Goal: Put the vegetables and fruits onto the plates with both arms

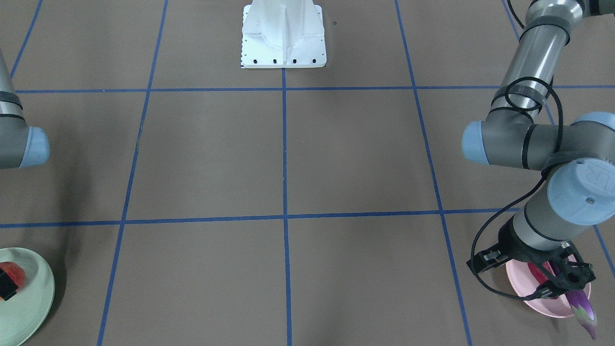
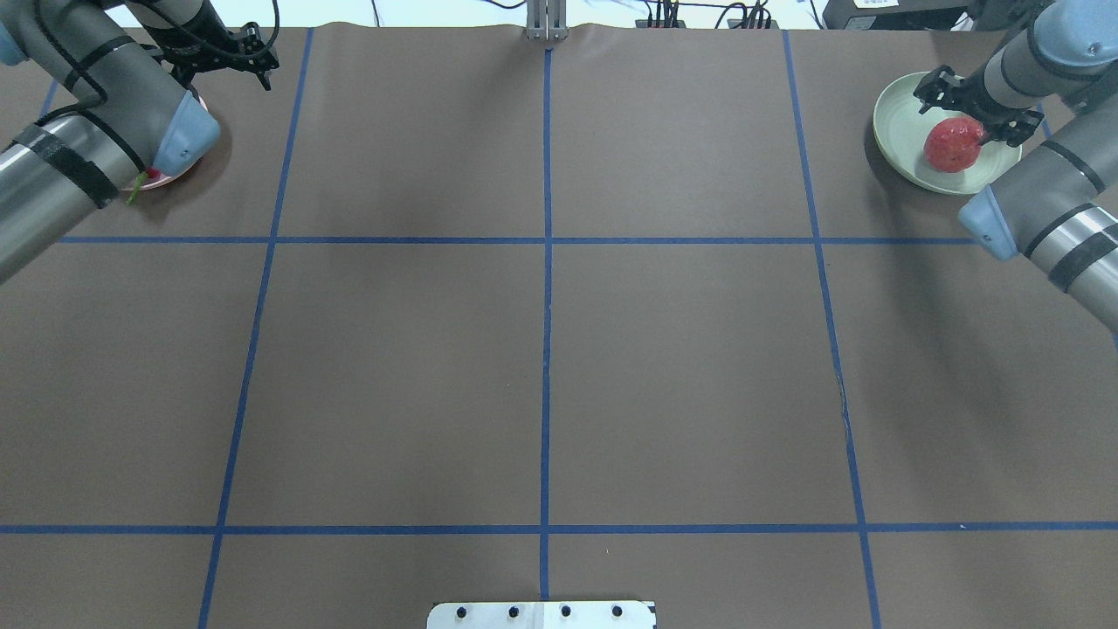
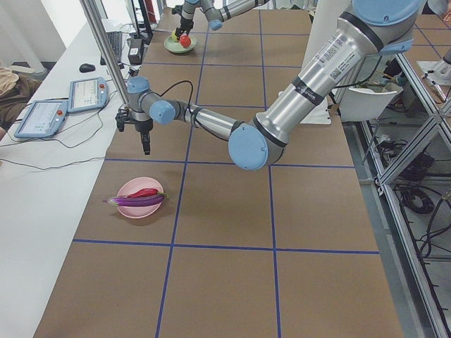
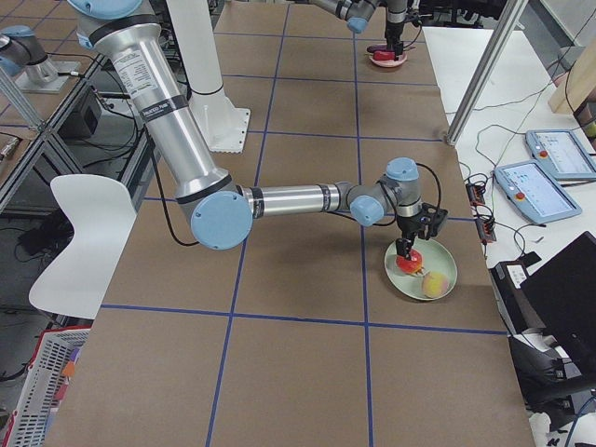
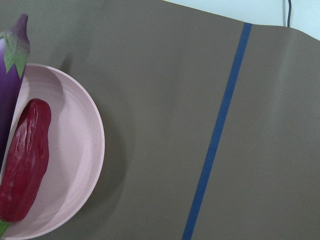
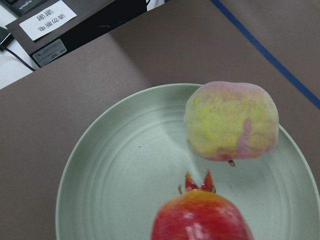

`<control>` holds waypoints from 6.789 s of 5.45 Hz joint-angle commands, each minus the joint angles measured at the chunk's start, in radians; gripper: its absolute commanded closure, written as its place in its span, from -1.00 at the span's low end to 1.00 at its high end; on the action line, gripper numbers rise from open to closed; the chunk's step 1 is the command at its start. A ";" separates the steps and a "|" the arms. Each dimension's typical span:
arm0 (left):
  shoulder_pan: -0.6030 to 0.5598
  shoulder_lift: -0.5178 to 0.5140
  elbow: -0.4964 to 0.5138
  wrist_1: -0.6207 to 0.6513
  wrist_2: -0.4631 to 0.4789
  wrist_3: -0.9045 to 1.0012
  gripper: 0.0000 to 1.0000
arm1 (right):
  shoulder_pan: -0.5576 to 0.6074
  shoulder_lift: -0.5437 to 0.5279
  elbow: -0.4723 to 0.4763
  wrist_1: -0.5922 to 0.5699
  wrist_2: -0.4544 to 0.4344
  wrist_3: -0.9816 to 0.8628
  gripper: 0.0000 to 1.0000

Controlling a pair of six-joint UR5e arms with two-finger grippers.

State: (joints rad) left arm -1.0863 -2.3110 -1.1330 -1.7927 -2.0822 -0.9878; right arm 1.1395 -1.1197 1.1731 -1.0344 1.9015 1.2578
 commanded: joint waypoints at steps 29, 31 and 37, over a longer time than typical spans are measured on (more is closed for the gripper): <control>-0.478 0.730 -0.461 0.186 -0.270 0.979 -1.00 | 0.422 -0.442 0.594 -0.897 0.402 -1.508 -1.00; -0.475 0.667 -0.465 0.275 -0.217 0.979 -1.00 | 0.424 -0.440 0.565 -0.854 0.415 -1.508 -1.00; -0.469 0.630 -0.467 0.294 -0.217 0.979 -1.00 | 0.398 -0.440 0.436 -0.587 0.426 -1.356 -1.00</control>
State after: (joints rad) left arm -1.5556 -1.6654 -1.5969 -1.4988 -2.2994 -0.0092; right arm 1.5388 -1.5617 1.5932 -1.6257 2.3261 -0.1163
